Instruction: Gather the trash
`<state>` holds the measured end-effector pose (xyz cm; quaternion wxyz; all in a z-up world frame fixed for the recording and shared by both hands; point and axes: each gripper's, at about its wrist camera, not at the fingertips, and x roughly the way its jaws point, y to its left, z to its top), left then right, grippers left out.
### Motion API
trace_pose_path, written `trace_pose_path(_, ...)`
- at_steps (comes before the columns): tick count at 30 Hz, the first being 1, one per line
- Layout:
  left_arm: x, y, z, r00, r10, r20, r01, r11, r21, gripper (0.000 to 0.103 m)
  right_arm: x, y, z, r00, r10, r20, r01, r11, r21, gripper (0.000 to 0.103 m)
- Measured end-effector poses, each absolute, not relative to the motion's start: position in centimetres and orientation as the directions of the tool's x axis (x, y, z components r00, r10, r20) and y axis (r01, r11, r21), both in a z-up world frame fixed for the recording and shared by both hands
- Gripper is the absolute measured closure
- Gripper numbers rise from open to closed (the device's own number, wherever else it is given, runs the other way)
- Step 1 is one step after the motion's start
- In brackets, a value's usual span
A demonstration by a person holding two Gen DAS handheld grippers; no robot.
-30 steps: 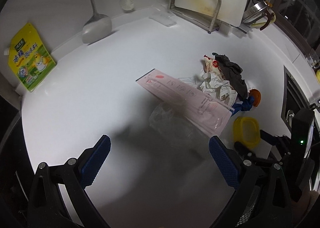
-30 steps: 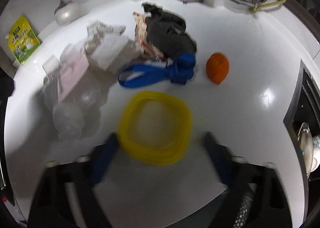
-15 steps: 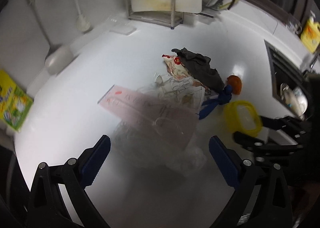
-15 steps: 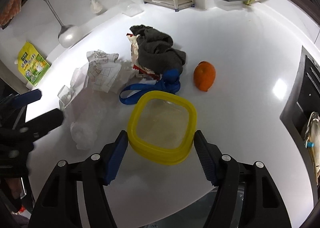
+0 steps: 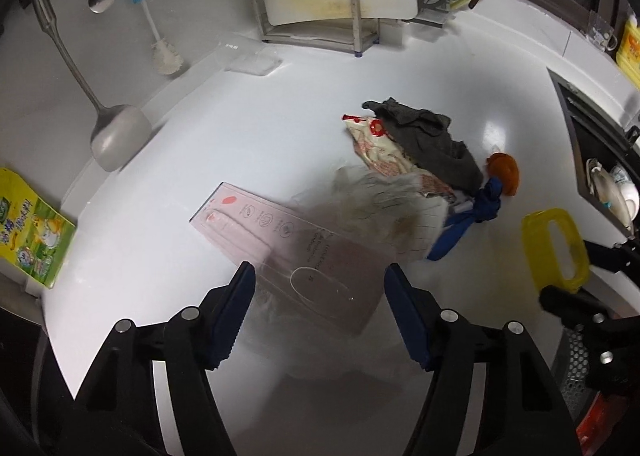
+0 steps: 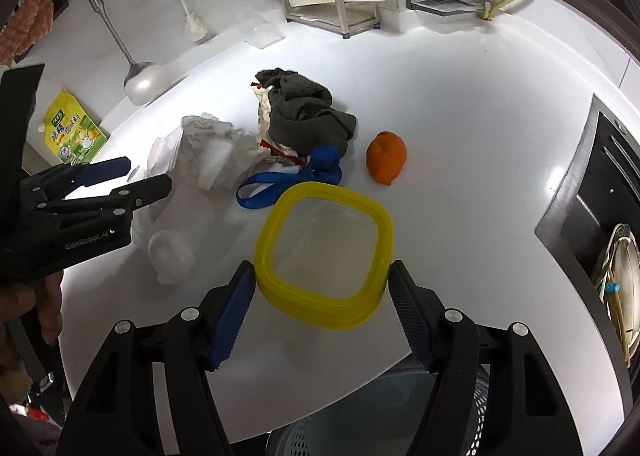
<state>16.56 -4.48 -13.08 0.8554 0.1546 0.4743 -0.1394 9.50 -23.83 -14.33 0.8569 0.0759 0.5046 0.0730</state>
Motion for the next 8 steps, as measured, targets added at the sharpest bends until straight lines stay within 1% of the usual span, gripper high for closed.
trace_pose_path(1,16.5,-4.4,-13.1,0.517,-0.083,-0.852,0.383,0.913,0.143,0.022,9.5,-23.8,-14.2,0.482,0.206,-0.852,-0.054,0.977,0.205,0.037)
trace_pose_path(2,16.5,-4.3,-13.1,0.524,-0.075,-0.848,0.376,0.914,0.152,0.014,9.6,-23.8,-14.1,0.483,0.207,-0.851,-0.057,0.977,0.206,0.037)
trace_pose_path(4,16.4,-3.8,-12.9,0.528,-0.093,-0.844,0.362,0.924,0.124,0.011,9.7,-23.8,-13.9,0.487,0.208,-0.848,-0.065,0.977,0.202,0.037)
trace_pose_path(8,16.8,-3.4,-13.6,0.498,-0.083,-0.863,0.335,0.936,0.103,0.011,9.7,-23.9,-13.8,0.489,0.207,-0.847,-0.069,0.978,0.199,0.037)
